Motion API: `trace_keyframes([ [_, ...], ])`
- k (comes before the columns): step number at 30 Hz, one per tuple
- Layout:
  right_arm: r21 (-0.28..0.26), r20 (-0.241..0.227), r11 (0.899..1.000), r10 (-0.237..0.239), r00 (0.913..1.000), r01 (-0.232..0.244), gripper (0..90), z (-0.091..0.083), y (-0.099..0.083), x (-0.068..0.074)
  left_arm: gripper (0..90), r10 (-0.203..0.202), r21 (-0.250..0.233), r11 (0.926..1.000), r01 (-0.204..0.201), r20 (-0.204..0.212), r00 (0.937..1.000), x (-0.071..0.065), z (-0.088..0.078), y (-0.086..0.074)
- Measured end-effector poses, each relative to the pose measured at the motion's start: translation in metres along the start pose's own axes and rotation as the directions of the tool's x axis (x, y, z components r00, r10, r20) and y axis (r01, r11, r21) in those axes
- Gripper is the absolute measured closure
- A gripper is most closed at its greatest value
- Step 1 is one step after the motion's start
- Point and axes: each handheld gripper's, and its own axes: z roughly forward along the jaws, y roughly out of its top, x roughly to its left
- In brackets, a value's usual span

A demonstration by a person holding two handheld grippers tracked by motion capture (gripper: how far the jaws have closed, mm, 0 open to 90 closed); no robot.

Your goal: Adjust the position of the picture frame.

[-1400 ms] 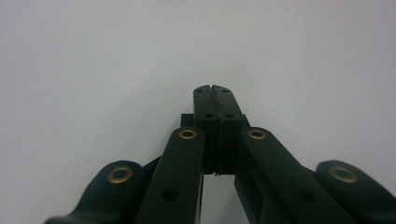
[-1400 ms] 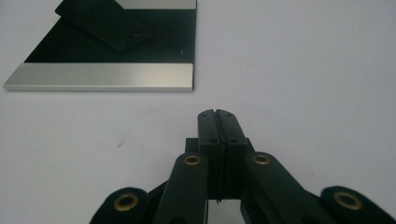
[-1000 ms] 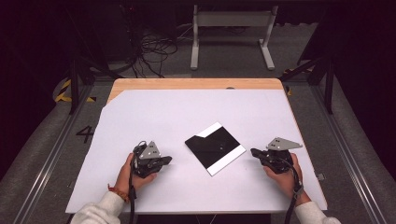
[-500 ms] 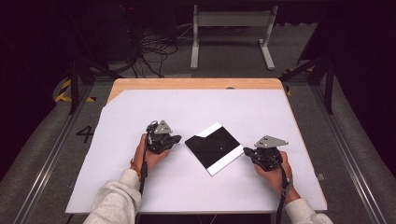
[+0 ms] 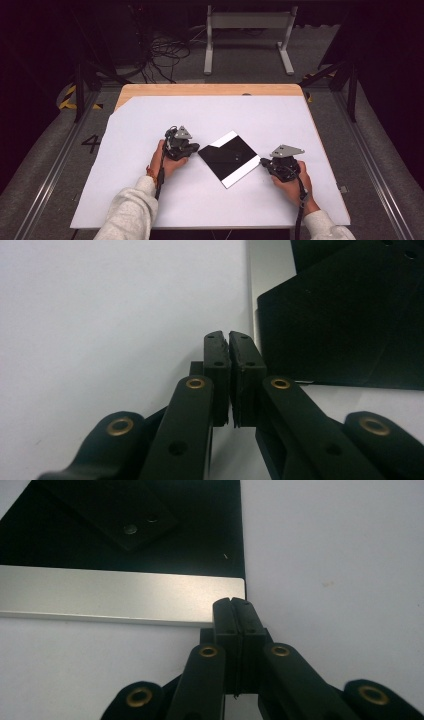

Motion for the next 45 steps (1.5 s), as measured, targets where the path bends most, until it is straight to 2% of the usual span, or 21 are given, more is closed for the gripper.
trace_keyframes([
  [3,-0.002,0.022,1.0,0.007,0.9997,-0.007,90.0,0.0,0.0,-0.002,88.6,0.011,0.002,0.9999,-0.011,0.02,0.9997,-0.001,0.001,0.001],
  [6,-0.011,0.021,1.0,0.015,0.9997,-0.014,90.0,0.001,-0.001,-0.002,89.7,0.017,0.003,0.9998,-0.017,0.025,0.9995,-0.001,0.001,0.001],
  [8,-0.01,0.029,1.0,0.008,0.9996,-0.007,90.0,0.002,-0.001,-0.002,89.7,0.012,0.004,0.9999,-0.012,0.046,0.9989,0.0,0.0,0.0],
  [14,-0.019,0.022,0.999,0.026,0.9994,-0.026,90.0,0.005,0.001,-0.005,89.8,0.047,0.032,0.9982,-0.05,0.089,0.9949,-0.003,-0.005,-0.001],
  [17,-0.019,0.013,1.0,0.022,0.9997,-0.022,90.0,0.008,0.003,-0.006,89.8,0.068,0.042,0.9965,-0.072,0.103,0.9923,-0.007,-0.009,-0.004],
  [19,-0.019,0.005,1.0,0.018,0.9998,-0.018,90.0,0.01,0.005,-0.005,89.8,0.068,0.05,0.996,-0.074,0.112,0.9914,-0.01,-0.01,-0.005],
  [28,-0.018,0.006,1.0,0.02,0.9998,-0.02,90.0,0.016,0.01,-0.004,89.8,0.102,0.065,0.9918,-0.111,0.13,0.9863,-0.025,-0.02,-0.013],
  [33,-0.017,0.002,1.0,0.013,0.9999,-0.013,90.0,0.019,0.013,-0.003,89.9,0.1,0.067,0.9917,-0.109,0.131,0.9863,-0.033,-0.024,-0.018],
  [38,-0.011,0.002,1.0,-0.001,1.0,0.001,90.0,0.021,0.015,0.001,89.9,0.11,0.067,0.9904,-0.121,0.147,0.983,-0.041,-0.028,-0.022],
  [40,-0.012,-0.001,1.0,0.002,1.0,-0.002,90.0,0.021,0.015,0.003,89.9,0.117,0.066,0.9896,-0.128,0.141,0.983,-0.044,-0.03,-0.024],
  [42,-0.02,-0.012,0.999,0.024,0.9996,-0.024,90.0,0.022,0.015,0.004,89.9,0.117,0.066,0.9895,-0.128,0.149,0.9818,-0.046,-0.031,-0.025],
  [45,-0.016,-0.014,1.0,0.02,0.9997,-0.02,90.0,0.023,0.017,0.006,89.9,0.132,0.063,0.9877,-0.143,0.155,0.979,-0.05,-0.034,-0.028],
])
